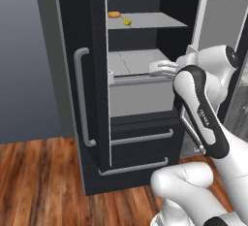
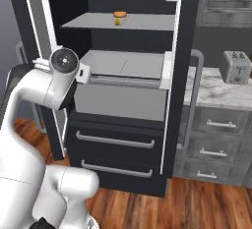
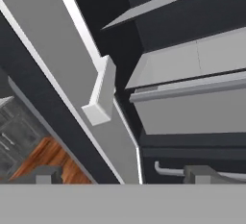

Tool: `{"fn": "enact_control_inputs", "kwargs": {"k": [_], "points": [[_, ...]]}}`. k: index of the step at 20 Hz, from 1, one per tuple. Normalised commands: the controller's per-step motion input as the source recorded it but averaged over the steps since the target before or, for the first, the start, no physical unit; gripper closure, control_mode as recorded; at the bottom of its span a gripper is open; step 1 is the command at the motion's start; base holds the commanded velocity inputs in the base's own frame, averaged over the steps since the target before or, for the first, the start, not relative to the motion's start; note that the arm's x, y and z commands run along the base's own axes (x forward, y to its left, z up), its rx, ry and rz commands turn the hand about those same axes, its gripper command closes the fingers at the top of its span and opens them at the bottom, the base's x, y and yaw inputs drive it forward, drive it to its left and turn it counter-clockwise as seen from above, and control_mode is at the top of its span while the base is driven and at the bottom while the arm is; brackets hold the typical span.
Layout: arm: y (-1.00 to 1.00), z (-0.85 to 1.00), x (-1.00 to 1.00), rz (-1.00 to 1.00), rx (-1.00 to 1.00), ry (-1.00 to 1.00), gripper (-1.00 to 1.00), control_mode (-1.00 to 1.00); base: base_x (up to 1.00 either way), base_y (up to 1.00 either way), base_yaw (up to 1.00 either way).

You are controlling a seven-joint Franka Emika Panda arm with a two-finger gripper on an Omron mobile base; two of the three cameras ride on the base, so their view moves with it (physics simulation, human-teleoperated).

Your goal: Take the lemon wedge from the fridge and place it on the plate with fish on the dining counter.

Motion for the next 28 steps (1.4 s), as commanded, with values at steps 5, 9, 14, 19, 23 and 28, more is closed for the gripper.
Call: {"fn": "enact_control_inputs", "kwargs": {"k": [5,9,14,19,23,28], "points": [[0.18,-0.03,0.47,0.00,0.00,0.01,-1.00,-1.00,0.00,0.00,0.00],[0.36,-0.04,0.45,0.00,0.00,0.00,-1.00,-1.00,0.00,0.00,0.00],[0.34,-0.05,0.52,0.02,0.02,0.01,-1.00,-1.00,0.00,0.00,0.00],[0.29,-0.05,0.26,0.10,0.06,0.01,-1.00,-1.00,0.00,0.00,0.00],[0.26,-0.02,0.08,0.16,0.07,0.01,-1.00,-1.00,0.00,0.00,0.00],[0.31,0.00,0.00,0.10,0.02,0.00,-1.00,-1.00,0.00,0.00,0.00]]}}
